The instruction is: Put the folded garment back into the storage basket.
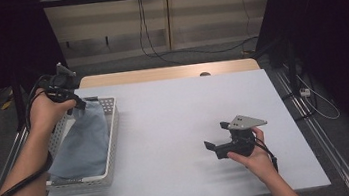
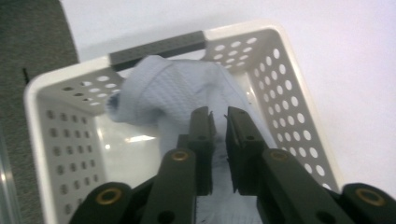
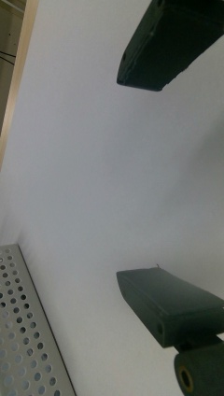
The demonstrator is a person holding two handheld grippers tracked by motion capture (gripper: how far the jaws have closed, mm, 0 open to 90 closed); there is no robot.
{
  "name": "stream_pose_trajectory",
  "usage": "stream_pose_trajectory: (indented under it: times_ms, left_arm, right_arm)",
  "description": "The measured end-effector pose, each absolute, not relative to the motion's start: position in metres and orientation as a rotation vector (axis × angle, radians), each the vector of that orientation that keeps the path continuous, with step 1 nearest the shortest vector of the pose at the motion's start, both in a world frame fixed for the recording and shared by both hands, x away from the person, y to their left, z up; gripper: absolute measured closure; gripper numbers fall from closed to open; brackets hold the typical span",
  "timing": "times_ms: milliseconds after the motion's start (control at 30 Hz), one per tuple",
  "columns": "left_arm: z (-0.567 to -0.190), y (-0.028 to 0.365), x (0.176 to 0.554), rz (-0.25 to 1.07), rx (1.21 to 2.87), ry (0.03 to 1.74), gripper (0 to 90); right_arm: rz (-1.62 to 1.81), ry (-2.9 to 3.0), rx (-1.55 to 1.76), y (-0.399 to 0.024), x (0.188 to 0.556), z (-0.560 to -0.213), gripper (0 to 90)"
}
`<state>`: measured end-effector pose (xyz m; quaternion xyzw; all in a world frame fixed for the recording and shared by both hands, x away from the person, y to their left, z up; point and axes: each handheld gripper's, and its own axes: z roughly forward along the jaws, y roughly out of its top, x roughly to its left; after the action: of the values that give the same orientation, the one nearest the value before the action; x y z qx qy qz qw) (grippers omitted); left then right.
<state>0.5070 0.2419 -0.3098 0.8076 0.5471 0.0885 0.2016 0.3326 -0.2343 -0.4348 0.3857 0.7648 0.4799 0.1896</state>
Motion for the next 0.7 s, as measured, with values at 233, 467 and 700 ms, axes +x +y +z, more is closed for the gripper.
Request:
stream_pose_trajectory:
  times_ms: [233, 467, 700]
  left_arm:
    - [-0.326, 0.239, 0.508, 0.232, 2.263, 1.516, 82.9]
    - [-0.338, 0.249, 0.510, 0.236, 2.254, 1.548, 83.0]
    - [-0.352, 0.259, 0.513, 0.242, 2.235, 1.567, 83.2]
  right_arm:
    - [1.350, 2.153, 1.084, -0.234, 0.333, -0.435, 5.6]
    - [1.353, 2.156, 1.079, -0.232, 0.333, -0.435, 5.6]
    - [1.351, 2.159, 1.080, -0.232, 0.333, -0.436, 5.6]
